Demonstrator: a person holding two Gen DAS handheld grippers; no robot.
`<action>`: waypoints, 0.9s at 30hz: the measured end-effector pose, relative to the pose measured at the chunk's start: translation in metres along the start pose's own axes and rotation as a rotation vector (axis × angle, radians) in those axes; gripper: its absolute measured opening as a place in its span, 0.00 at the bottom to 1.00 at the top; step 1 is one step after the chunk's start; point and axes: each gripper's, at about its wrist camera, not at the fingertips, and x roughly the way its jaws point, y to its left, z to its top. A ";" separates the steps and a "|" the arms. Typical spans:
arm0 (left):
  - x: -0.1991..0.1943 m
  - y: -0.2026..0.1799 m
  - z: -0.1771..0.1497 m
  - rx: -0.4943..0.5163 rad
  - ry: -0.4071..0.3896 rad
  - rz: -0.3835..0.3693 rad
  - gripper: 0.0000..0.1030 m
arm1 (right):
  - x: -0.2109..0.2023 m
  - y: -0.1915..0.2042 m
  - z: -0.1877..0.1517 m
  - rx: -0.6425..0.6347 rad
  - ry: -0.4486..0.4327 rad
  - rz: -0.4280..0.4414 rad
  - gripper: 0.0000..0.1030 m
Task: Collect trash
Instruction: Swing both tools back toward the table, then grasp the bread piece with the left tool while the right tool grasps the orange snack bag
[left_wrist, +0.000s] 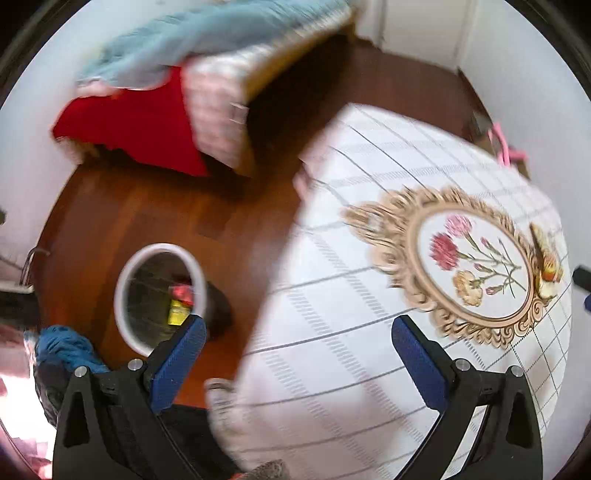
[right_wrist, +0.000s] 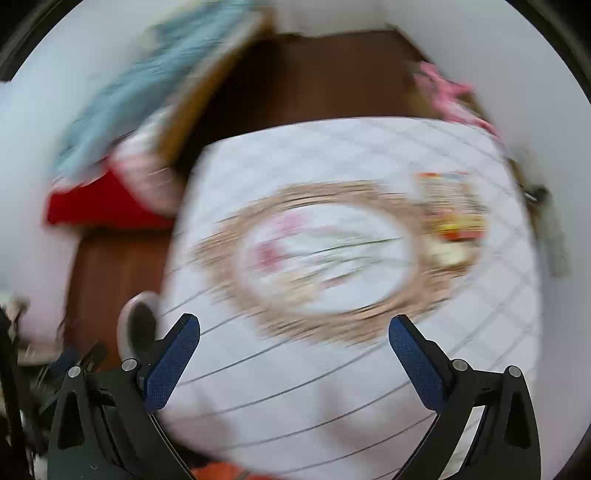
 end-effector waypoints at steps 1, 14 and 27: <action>0.017 -0.020 0.007 0.018 0.025 -0.002 1.00 | 0.010 -0.024 0.014 0.029 0.007 -0.034 1.00; 0.080 -0.138 0.040 0.194 0.102 0.033 1.00 | 0.135 -0.148 0.112 0.133 0.138 -0.147 0.88; 0.047 -0.278 0.018 0.380 0.097 -0.347 0.99 | 0.071 -0.212 0.041 0.211 0.025 -0.140 0.52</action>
